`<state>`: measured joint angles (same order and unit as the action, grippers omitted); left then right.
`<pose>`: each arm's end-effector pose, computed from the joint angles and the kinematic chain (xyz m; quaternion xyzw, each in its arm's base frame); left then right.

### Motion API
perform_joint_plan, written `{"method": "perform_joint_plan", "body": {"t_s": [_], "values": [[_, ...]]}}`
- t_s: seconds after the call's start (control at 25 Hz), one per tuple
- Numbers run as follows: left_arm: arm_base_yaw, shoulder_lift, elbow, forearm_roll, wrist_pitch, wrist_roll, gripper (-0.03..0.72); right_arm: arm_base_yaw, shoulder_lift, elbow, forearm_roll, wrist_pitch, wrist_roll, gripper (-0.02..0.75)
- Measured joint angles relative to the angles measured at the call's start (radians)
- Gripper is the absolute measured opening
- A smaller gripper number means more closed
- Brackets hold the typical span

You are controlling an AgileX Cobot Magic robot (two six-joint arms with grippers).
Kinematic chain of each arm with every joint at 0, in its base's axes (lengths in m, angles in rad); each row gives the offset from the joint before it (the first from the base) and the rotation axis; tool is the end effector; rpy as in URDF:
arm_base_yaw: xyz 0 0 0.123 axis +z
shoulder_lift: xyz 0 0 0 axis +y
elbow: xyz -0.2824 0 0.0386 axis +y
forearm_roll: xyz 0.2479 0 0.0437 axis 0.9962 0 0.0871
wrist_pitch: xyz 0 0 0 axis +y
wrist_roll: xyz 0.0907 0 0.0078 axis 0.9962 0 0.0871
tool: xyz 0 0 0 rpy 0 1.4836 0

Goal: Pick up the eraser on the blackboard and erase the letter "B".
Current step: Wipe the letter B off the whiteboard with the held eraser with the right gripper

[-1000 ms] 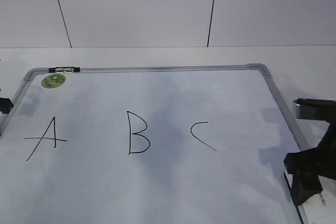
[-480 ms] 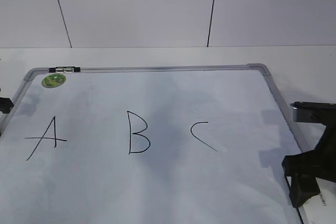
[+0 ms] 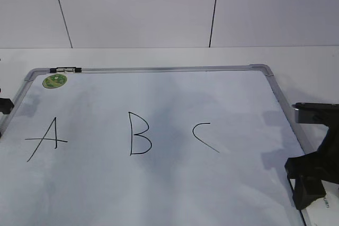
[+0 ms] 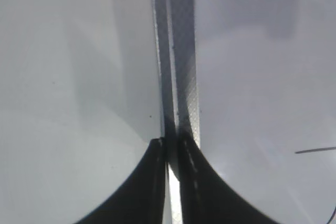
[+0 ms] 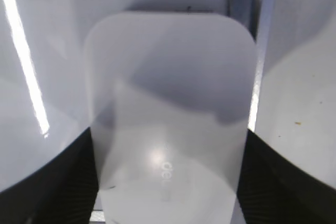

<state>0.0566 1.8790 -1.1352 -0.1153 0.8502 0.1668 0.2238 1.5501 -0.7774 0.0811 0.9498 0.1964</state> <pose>0.3403 0.0114 0.1542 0.0184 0.9983 -0.0407 0.0367 0.2277 0.0580 0.1737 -0.0110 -0.9989 -0.0248 0.0382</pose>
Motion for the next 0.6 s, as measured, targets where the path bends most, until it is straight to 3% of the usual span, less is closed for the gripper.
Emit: {"method": "perform_joint_plan", "body": {"t_s": [0.6], "values": [[0.0,0.0,0.0,-0.002,-0.002,0.0,0.034,0.0,0.0,-0.002,0.0,0.006,-0.004,0.52]]}}
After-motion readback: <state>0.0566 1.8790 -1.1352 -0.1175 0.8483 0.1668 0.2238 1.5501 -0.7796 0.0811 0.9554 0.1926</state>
